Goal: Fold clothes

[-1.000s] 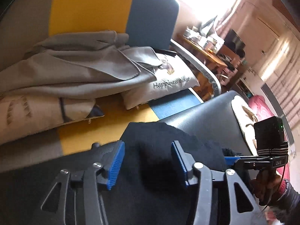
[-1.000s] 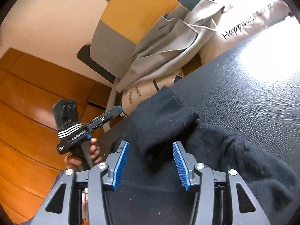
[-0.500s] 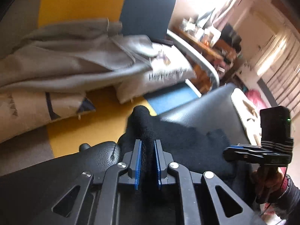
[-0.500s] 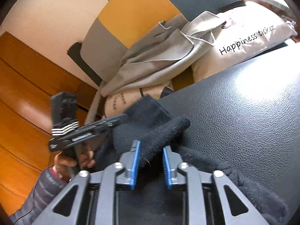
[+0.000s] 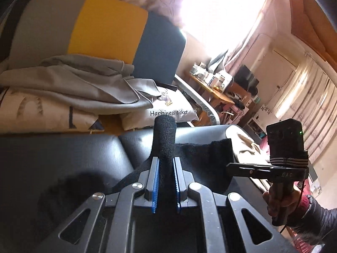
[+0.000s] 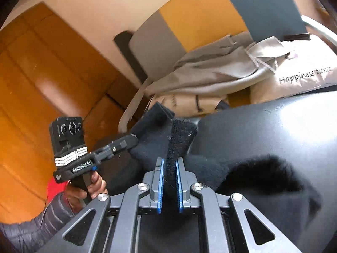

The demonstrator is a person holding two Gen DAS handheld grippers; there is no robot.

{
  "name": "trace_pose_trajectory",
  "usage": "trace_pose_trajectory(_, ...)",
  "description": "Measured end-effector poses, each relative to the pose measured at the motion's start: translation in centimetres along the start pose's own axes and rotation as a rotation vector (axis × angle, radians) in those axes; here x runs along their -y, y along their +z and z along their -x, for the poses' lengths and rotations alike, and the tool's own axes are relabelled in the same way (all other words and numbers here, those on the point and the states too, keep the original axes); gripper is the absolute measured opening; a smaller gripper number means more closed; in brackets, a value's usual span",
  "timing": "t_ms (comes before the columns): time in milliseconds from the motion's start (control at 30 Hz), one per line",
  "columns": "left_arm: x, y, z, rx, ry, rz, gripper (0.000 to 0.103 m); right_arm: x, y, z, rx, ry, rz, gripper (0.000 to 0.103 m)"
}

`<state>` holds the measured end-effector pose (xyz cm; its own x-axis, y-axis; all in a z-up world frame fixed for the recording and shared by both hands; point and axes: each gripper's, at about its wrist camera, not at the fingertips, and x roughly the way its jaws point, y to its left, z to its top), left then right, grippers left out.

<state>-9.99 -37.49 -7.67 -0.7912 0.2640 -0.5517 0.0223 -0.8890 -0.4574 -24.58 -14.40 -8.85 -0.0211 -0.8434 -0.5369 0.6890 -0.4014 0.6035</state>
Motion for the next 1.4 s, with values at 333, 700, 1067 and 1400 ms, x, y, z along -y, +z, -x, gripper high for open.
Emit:
trace_pose_trajectory(333,-2.2,-11.0,5.6,-0.032,-0.004,0.239,0.021,0.3,-8.1,2.5,-0.132,-0.079,0.020,0.035)
trace_pose_trajectory(700,-2.0,-4.8,4.5,-0.024,0.056,0.159,0.033,1.5,-6.1,0.9,-0.026,-0.071,-0.149,0.042)
trace_pose_trajectory(1067,-0.7,-2.1,-5.5,-0.305,0.119,-0.011,0.011,-0.2,-3.9,-3.2,-0.138,-0.215,0.059,0.017)
trace_pose_trajectory(1400,1.3,-8.8,5.0,-0.081,0.053,0.024,0.020,-7.4,-7.7,1.6,-0.117,-0.092,0.332,0.011)
